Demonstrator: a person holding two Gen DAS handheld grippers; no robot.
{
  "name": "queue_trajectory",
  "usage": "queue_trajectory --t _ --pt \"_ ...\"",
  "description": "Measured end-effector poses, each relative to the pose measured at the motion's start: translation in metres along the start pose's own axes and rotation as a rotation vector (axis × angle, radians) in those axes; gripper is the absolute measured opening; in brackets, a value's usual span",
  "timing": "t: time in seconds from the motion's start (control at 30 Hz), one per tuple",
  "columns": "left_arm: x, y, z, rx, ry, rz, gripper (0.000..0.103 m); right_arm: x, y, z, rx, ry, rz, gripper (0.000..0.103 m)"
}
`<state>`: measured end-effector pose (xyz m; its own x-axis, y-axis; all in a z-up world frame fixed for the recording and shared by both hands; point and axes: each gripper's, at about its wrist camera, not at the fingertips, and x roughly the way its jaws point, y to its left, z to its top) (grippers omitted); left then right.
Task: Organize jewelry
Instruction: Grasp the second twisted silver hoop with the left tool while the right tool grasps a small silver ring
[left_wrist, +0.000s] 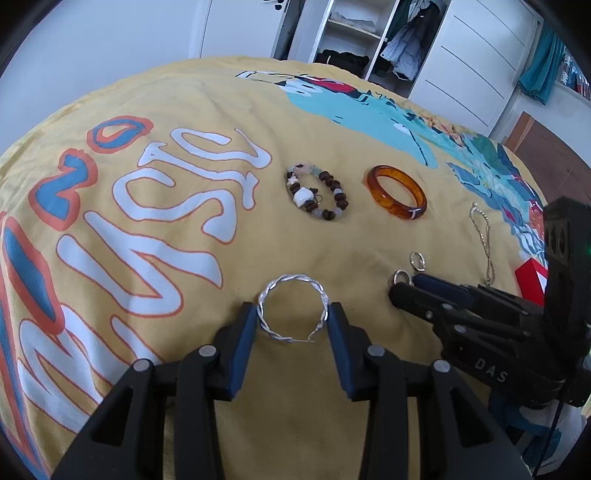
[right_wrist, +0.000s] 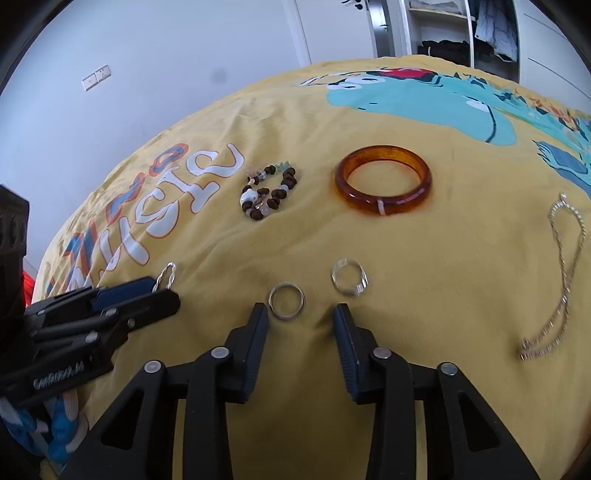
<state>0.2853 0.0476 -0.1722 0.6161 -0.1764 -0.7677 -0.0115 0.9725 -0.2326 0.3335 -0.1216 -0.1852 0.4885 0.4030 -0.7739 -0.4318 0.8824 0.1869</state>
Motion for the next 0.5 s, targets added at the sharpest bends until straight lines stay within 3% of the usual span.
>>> queue_trajectory --t 0.17,0.23,0.5 --pt "0.000 -0.001 -0.001 0.002 0.000 0.008 0.037 0.005 0.005 0.003 -0.016 0.001 -0.022 0.029" --pt "0.000 -0.003 -0.002 0.010 -0.003 0.020 0.037 0.005 0.007 0.004 -0.022 0.000 -0.028 0.021" --pt "-0.009 -0.015 -0.007 0.037 -0.008 0.055 0.037 -0.018 0.007 -0.010 0.034 -0.003 0.018 0.020"
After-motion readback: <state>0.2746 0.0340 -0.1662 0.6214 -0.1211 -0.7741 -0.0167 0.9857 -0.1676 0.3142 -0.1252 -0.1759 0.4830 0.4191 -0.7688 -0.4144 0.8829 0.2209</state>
